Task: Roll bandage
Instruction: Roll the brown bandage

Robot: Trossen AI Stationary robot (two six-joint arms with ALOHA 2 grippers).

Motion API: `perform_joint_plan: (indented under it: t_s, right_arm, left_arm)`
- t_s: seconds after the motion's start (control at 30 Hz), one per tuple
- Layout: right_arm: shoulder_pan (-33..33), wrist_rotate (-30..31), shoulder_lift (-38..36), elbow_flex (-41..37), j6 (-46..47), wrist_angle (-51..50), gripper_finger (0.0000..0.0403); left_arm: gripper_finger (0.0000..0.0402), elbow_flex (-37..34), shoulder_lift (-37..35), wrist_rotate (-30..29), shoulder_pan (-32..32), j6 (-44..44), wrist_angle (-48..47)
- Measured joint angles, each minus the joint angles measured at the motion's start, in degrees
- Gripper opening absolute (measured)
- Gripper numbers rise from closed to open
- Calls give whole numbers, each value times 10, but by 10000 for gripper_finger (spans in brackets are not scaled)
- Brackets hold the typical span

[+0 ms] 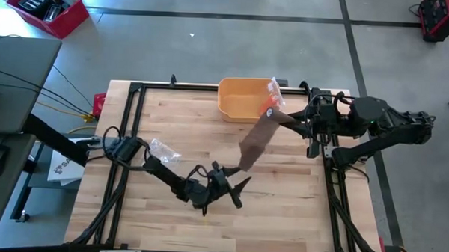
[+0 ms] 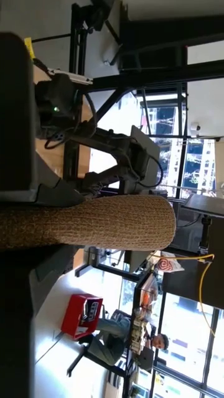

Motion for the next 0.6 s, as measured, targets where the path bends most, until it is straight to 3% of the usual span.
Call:
perform_joint_plan:
  t_s: [0.23,0.6]
  right_arm:
    - [0,0,0,0,0,0,39]
    - [0,-11,0,0,-2,55,40]
  left_arm:
    - [215,0,0,64,41,-35,-42]
    - [215,0,0,50,88,52,-82]
